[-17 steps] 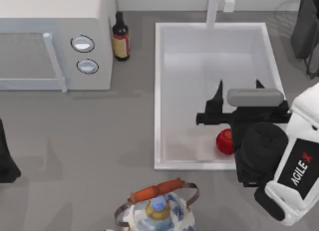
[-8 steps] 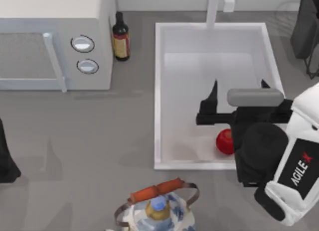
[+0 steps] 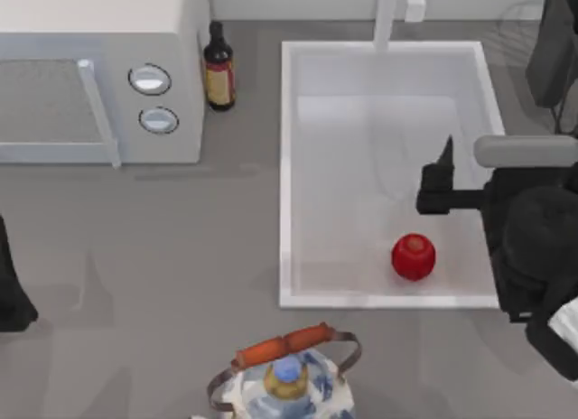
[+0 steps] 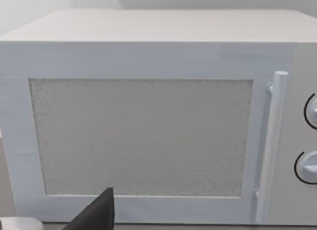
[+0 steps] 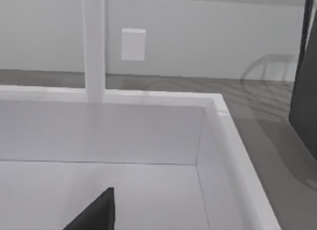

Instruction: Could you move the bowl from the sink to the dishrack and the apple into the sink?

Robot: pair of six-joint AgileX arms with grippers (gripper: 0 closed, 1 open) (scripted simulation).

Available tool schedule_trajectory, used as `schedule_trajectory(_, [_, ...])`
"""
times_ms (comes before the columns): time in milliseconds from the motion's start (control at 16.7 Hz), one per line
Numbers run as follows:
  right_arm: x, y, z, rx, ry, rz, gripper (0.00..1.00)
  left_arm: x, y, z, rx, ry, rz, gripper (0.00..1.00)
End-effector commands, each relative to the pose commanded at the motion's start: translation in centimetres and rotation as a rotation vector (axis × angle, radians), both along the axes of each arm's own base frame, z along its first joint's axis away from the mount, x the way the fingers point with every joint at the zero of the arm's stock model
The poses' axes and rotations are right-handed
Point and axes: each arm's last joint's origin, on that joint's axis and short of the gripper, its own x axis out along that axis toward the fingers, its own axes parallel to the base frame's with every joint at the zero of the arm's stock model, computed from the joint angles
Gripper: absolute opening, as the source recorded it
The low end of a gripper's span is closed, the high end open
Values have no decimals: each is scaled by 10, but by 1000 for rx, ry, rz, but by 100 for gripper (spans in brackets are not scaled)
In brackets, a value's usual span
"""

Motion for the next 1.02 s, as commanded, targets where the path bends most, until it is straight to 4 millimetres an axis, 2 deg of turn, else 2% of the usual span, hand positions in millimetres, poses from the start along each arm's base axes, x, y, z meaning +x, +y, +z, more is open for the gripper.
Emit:
schedule_trajectory(180, [-16,-42,19,-39,115,-28,100,0,0,0,0,0,0,100])
schedule_trajectory(480, [-66,-100,46,-19,221,-58,100,0,0,0,0,0,0,100])
schedule_trajectory(720, [-110,-123,56,25,202,-49,100,0,0,0,0,0,0,100])
schedule_trajectory(1020, [-147,-132,66,62,42,-10,100,0,0,0,0,0,0,100])
